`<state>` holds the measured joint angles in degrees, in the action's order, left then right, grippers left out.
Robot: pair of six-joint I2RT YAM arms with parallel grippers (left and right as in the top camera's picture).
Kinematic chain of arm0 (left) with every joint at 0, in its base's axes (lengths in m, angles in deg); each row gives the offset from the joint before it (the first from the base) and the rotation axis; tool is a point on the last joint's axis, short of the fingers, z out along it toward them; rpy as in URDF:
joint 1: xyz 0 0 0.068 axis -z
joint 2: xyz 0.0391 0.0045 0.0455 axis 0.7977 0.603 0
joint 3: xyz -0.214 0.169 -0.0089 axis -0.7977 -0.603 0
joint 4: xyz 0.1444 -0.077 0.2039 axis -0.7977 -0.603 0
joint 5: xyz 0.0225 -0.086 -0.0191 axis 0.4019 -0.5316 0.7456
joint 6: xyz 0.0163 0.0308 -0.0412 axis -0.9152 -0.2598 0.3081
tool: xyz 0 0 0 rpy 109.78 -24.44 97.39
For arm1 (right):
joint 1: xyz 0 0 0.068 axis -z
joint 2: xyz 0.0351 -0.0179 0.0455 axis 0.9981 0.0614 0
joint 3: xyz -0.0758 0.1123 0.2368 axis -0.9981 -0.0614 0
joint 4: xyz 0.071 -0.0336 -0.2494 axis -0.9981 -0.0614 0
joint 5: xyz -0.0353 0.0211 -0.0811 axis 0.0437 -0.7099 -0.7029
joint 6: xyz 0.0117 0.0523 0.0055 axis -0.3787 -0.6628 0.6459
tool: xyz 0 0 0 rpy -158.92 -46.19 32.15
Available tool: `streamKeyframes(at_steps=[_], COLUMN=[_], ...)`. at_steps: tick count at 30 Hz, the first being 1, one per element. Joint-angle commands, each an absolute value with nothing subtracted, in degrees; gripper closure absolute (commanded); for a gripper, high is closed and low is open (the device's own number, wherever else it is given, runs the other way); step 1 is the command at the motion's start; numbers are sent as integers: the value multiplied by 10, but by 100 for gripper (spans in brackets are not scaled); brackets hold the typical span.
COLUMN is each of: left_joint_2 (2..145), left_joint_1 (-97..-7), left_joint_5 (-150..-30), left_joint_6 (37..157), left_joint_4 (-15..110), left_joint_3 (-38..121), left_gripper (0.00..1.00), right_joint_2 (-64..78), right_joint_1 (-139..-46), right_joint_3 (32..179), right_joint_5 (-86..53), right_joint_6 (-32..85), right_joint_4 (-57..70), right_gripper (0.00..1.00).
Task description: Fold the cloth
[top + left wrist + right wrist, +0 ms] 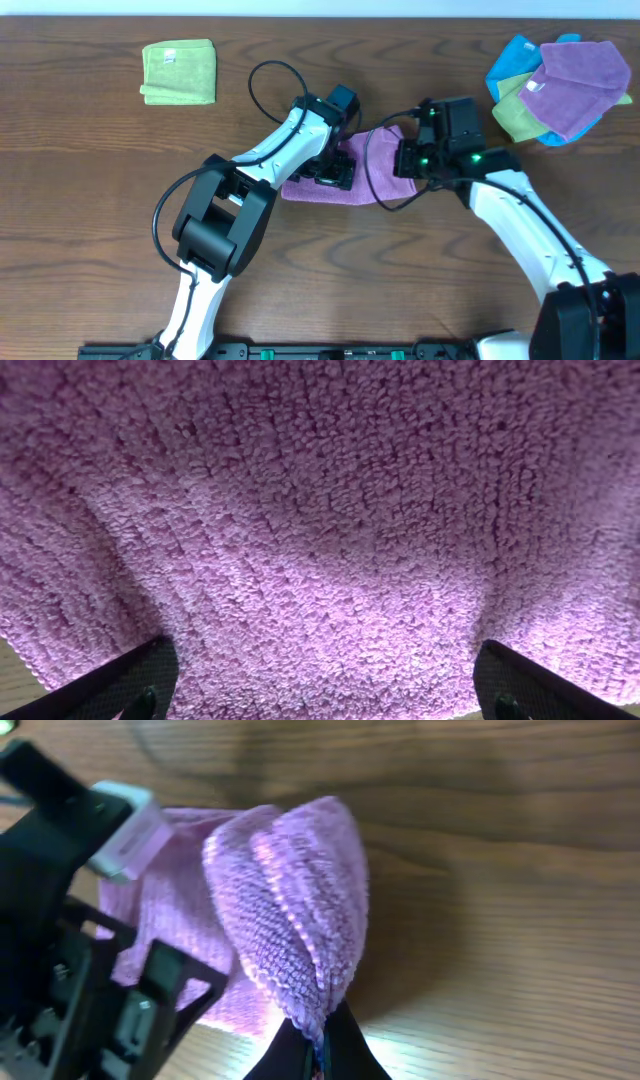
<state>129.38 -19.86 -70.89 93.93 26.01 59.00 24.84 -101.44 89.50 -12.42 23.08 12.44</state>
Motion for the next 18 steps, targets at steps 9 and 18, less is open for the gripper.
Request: streamKeyframes(at_steps=[9,18], left_joint_2=[1277,1219], left_joint_1=[-217,-293], left_joint_5=[-707,-695], left_joint_6=[943,941], left_joint_4=[250,237], left_joint_3=[595,595], left_gripper=[5,5], right_joint_2=[248,248], right_joint_1=[-1045,-1053], right_joint_3=[897,897], right_joint_5=[-140,-140], right_joint_6=[201,192], right_joint_4=[132,134], right_gripper=[99,99])
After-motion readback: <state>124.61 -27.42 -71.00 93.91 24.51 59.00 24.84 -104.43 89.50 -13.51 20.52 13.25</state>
